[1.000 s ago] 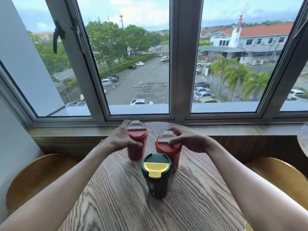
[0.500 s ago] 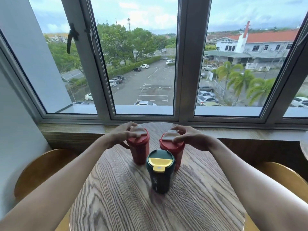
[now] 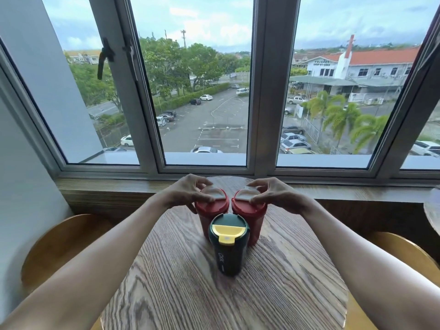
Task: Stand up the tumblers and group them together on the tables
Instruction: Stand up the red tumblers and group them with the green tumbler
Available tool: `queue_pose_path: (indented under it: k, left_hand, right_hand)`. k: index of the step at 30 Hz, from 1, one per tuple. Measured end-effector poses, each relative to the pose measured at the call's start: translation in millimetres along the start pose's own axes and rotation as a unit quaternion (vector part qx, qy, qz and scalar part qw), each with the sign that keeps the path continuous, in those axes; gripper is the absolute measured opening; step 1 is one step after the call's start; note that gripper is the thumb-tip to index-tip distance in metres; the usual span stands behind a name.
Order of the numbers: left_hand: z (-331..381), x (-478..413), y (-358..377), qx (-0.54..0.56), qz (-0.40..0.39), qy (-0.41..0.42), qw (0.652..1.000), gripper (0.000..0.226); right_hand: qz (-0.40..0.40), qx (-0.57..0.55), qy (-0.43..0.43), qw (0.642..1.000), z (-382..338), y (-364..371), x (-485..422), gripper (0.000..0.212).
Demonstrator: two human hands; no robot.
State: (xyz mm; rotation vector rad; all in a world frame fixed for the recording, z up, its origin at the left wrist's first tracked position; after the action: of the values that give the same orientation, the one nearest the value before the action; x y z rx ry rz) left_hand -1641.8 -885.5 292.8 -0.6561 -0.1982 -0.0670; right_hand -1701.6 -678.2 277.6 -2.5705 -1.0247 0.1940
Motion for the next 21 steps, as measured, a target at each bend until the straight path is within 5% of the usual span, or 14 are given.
queue_pose_path:
  k: [21]
  left_hand:
    - [-12.5,10.3,6.5,0.031,0.011,-0.008,0.999,0.05]
  right_hand:
    - [-0.002,-0.024,0.001,1.0,10.3,11.9,2.2,0.044]
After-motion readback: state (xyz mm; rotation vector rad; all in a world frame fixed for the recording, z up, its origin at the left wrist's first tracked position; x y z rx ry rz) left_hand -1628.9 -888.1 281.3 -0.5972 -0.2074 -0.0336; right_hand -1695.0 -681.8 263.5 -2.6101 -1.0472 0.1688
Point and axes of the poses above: each hand's wrist, its own x-axis away from the middle knuckle, its own y-axis out of the palm, z = x × y, the point moved 9 cm from there along -x, towards the middle knuckle, and after that the axes turned 5 degrees about -y, right-handed, at the moved point
